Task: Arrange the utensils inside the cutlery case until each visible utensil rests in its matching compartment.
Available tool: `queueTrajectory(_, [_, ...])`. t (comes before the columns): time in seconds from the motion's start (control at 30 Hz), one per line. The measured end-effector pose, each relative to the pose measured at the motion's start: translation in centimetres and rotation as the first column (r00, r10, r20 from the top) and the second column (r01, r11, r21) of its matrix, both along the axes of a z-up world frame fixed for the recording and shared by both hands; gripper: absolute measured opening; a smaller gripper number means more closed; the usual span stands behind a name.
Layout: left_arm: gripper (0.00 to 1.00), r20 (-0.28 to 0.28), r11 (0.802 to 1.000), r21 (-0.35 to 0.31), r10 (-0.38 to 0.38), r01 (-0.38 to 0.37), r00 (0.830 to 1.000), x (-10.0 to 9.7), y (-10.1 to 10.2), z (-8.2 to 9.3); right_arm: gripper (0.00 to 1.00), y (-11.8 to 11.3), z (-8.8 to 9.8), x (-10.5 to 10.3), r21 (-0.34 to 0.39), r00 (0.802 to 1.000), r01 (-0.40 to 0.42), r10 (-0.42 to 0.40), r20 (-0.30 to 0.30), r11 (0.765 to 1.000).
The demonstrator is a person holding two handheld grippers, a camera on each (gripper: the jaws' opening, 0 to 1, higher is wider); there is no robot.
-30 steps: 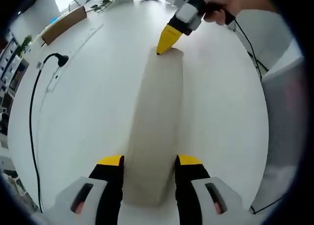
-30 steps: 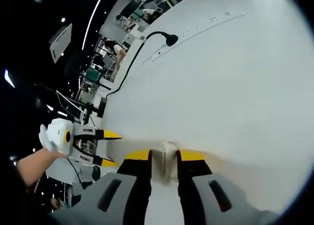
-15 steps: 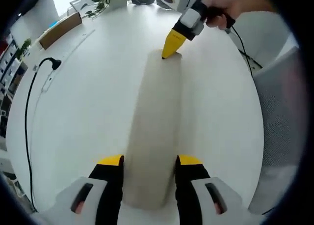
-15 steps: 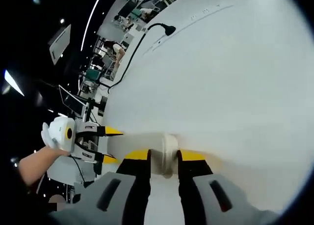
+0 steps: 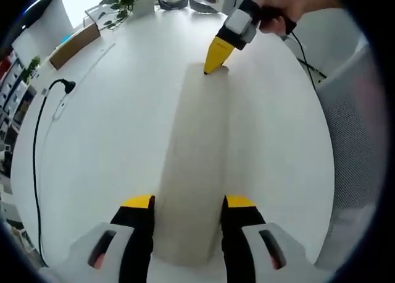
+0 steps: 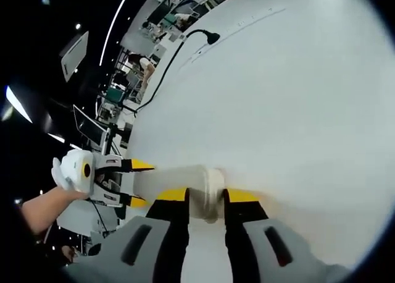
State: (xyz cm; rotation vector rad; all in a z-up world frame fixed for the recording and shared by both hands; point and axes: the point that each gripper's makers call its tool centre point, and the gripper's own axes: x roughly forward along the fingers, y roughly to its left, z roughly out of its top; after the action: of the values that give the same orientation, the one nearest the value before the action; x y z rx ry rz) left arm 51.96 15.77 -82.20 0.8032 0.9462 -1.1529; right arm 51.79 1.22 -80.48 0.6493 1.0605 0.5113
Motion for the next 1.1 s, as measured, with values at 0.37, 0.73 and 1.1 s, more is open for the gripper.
queueTrajectory(0.37, [0.44, -0.023, 0.999, -0.001, -0.04, 0.04, 0.999, 0.0, -0.1, -0.1, 0.19, 0.0, 0.0, 0.0, -0.016, 1.0, -0.026, 0.026, 0.0, 1.0])
queueTrajectory(0.73, [0.46, -0.045, 0.999, 0.02, 0.027, -0.026, 0.999, 0.1, 0.0, -0.1, 0.21, -0.5, 0.0, 0.5, 0.044, 0.994, 0.095, -0.093, -0.059, 0.994])
queueTrajectory(1.1, [0.56, 0.048, 0.998, -0.051, 0.023, -0.021, 0.999, -0.3, 0.8, 3.2, 0.43, -0.8, 4.3, -0.8, -0.03, 0.99, -0.039, 0.043, 0.136, 0.999])
